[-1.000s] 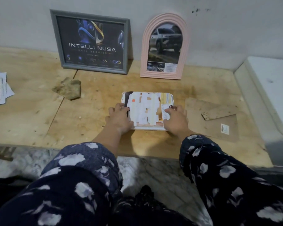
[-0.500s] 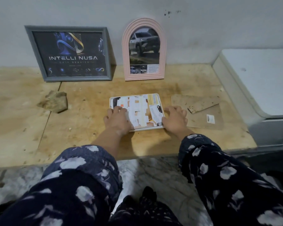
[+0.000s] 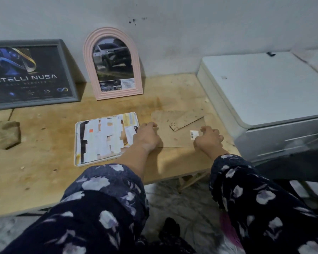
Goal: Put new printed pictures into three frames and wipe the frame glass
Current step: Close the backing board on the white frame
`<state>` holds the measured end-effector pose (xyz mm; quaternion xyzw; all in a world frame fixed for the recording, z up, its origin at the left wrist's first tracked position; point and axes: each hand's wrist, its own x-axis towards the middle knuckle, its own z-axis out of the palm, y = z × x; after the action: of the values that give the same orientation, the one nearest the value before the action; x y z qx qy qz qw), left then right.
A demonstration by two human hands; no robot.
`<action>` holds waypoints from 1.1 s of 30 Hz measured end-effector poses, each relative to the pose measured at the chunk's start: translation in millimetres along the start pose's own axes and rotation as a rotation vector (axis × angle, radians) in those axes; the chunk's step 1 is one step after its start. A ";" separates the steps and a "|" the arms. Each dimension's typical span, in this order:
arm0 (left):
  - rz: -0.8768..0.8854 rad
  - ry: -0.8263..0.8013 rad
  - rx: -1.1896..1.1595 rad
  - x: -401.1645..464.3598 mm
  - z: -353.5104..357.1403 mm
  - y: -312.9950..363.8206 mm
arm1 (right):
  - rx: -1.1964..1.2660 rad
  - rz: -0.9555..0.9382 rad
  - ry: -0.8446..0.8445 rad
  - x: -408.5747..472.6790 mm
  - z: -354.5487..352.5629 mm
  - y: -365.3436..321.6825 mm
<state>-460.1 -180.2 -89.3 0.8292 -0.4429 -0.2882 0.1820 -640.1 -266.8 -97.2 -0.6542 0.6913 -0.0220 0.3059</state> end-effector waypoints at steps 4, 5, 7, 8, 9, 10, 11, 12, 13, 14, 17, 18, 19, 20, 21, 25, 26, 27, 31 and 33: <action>-0.194 -0.060 0.062 11.2 19.0 19.6 | 0.115 0.069 0.009 26.3 -7.2 10.0; -0.238 -0.044 0.063 13.3 23.6 22.6 | 0.181 0.074 0.000 30.9 -8.4 11.3; -0.296 0.003 0.059 15.2 27.0 25.0 | 0.328 0.109 -0.039 36.2 -8.8 9.1; -0.332 0.019 0.048 17.0 30.0 27.8 | 0.396 0.151 -0.070 41.2 -10.3 9.7; -0.364 0.030 0.023 18.4 29.4 28.8 | 0.452 0.182 -0.089 43.9 -11.2 8.7; -0.392 0.039 -0.021 20.2 29.3 28.5 | 0.498 0.198 -0.098 47.9 -11.1 9.8; -0.422 0.048 -0.084 22.0 28.6 29.0 | 0.529 0.197 -0.109 51.3 -11.9 11.6; -0.447 0.056 -0.156 24.3 27.8 28.1 | 0.547 0.186 -0.113 53.3 -12.6 13.1; -0.469 0.068 -0.228 25.3 26.4 27.9 | 0.561 0.169 -0.121 54.3 -14.3 13.9; -0.480 0.093 -0.281 26.4 25.5 27.7 | 0.575 0.147 -0.126 55.8 -14.7 14.8; -0.472 0.195 -0.323 26.2 16.7 28.1 | 0.648 0.093 -0.141 54.4 -15.4 6.1; -0.469 0.229 -0.316 24.2 11.2 25.9 | 0.679 0.075 -0.150 51.3 -14.5 -1.4; -0.470 0.260 -0.299 21.9 5.3 21.3 | 0.701 0.058 -0.161 48.8 -12.3 -9.0; -0.477 0.287 -0.285 19.0 -2.0 15.0 | 0.716 0.039 -0.174 45.7 -8.9 -17.5; -0.487 0.310 -0.286 15.3 -10.7 6.7 | 0.713 0.011 -0.185 41.3 -4.5 -27.0; -0.487 0.373 -0.313 -6.2 -42.1 -30.3 | 0.519 -0.132 -0.190 22.2 17.9 -56.9; -0.493 0.377 -0.317 -12.7 -48.3 -38.4 | 0.479 -0.162 -0.203 16.6 23.4 -63.5; -0.502 0.381 -0.326 -20.0 -54.0 -48.2 | 0.447 -0.191 -0.220 10.6 31.4 -70.4; -0.524 0.406 -0.335 -47.6 -70.8 -90.3 | 0.384 -0.291 -0.275 -14.4 65.5 -93.6; -0.555 0.395 -0.322 -57.2 -75.3 -105.9 | 0.362 -0.320 -0.280 -25.2 75.9 -100.6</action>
<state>-370.6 -71.3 -72.4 0.9181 -0.1068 -0.2270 0.3069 -517.2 -230.1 -105.6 -0.6863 0.5151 -0.1024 0.5031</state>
